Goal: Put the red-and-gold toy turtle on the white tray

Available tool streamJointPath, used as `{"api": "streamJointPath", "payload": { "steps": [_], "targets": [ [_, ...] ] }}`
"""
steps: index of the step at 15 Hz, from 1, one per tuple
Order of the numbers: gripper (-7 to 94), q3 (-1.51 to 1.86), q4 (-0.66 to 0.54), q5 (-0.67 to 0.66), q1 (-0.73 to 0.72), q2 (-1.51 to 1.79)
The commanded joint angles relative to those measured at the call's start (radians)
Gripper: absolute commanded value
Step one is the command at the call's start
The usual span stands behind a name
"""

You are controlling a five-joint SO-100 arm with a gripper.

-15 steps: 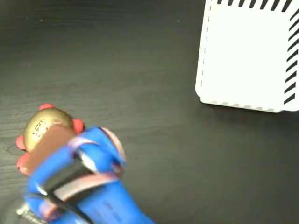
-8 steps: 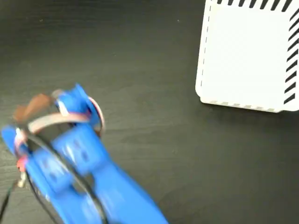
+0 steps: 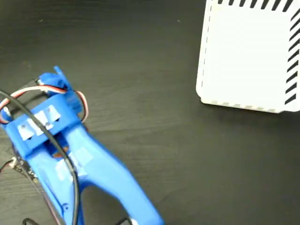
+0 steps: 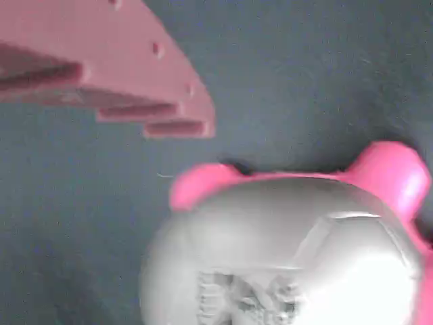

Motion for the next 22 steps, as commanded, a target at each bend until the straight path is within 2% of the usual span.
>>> {"api": "streamJointPath", "payload": {
  "steps": [1,12,14,16,17,19,20,22],
  "targets": [
    [62,-0.008,-0.009,0.006,-0.008,-0.003],
    [62,0.078,-0.166,0.044,-0.040,-0.120],
    [58,0.078,-0.189,0.044,-0.043,-0.135],
    [47,0.078,-0.210,0.046,-0.049,-0.143],
    [36,0.078,-0.218,0.054,-0.049,-0.144],
    [6,0.066,-0.222,0.072,-0.049,-0.146],
    [0,0.058,-0.218,0.077,-0.049,-0.146],
    [0,0.049,-0.206,0.083,-0.049,-0.132]
  ]
}}
